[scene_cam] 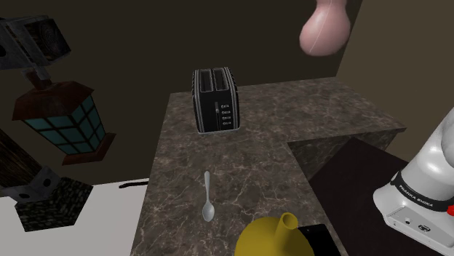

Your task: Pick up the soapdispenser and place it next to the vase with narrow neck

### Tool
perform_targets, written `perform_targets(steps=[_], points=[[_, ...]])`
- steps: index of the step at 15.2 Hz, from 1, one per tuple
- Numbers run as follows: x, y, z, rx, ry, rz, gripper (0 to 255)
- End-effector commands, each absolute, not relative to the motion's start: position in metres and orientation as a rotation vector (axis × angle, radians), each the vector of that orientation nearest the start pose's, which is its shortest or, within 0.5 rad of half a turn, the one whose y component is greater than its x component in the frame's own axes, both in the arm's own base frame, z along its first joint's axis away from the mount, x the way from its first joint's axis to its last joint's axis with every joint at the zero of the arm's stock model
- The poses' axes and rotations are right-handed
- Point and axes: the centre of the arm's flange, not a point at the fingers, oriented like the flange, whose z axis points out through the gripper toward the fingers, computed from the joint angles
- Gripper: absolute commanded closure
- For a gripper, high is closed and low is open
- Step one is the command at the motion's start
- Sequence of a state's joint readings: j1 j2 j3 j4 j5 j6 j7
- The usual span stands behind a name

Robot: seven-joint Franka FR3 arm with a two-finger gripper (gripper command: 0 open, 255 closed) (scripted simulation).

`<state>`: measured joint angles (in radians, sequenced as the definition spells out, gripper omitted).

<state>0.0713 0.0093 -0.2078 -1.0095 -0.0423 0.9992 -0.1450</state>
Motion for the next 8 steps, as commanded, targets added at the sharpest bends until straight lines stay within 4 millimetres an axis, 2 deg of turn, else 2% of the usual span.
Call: perform_targets(steps=[1,8], points=[[0.441,-0.041,0.813,-3.177,0.026,0.037,255],[0.420,0.049,0.813,-3.177,0.026,0.037,255]])
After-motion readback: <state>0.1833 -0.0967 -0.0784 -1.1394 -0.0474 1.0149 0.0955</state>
